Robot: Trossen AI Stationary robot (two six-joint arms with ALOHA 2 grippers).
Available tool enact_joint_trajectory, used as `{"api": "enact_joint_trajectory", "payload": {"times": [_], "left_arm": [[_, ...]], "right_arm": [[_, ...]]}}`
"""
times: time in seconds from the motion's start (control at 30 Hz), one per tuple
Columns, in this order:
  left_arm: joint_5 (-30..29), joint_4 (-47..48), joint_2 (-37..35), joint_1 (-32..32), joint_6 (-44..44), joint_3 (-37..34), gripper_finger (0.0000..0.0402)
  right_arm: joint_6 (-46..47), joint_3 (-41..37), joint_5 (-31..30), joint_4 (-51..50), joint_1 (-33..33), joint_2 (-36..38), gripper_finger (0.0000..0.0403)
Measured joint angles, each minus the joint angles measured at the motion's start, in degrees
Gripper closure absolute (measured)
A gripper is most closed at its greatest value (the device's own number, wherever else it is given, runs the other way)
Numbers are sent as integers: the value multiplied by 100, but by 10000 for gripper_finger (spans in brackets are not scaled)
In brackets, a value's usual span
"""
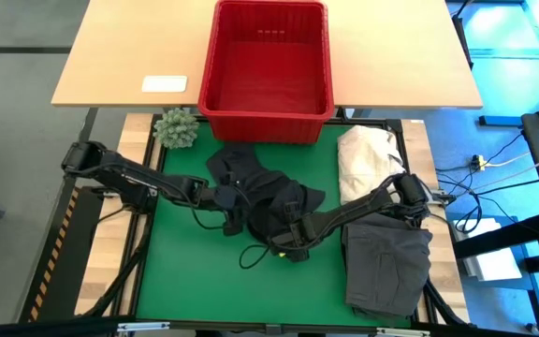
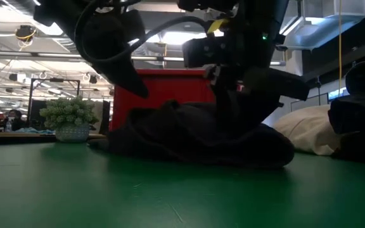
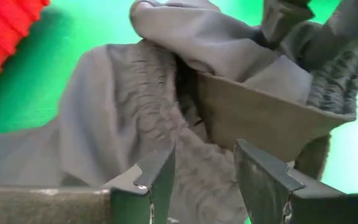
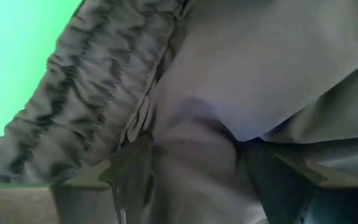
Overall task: Fold laundry
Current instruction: Fold the gray short
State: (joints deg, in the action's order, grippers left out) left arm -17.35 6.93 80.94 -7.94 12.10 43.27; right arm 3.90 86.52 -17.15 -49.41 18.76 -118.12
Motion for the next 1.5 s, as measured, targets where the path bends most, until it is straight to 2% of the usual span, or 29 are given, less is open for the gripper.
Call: {"api": "enact_joint_trajectory", "payload": {"times": [0.23, 0.57, 0.83, 1.03, 1.17, 1.3, 1.47, 1.5], "left_arm": [[278, -1087, 445, 176, 346, 0, 246], [712, -804, 520, 730, 411, 0, 246], [1192, -819, 829, 752, 461, 4, 246], [1128, -931, 1100, 826, 544, 4, 246], [450, -930, 1137, 837, 540, 4, 247], [300, -931, 1135, 794, 272, 4, 276], [228, -821, 1131, 551, -80, 139, 379], [132, -743, 1104, 478, -145, 204, 389]], "right_arm": [[67, 0, -29, 31, -2, 2, 151], [77, 0, -190, 26, -2, 2, 151], [77, 0, -297, 30, -2, 2, 151], [102, 0, -482, 52, -2, 2, 151], [197, 0, -583, 138, -2, 2, 151], [205, 0, -597, 173, -4, 4, 151], [212, 0, -592, 167, -4, 4, 151], [257, 0, -594, 148, -4, 4, 151]]}}
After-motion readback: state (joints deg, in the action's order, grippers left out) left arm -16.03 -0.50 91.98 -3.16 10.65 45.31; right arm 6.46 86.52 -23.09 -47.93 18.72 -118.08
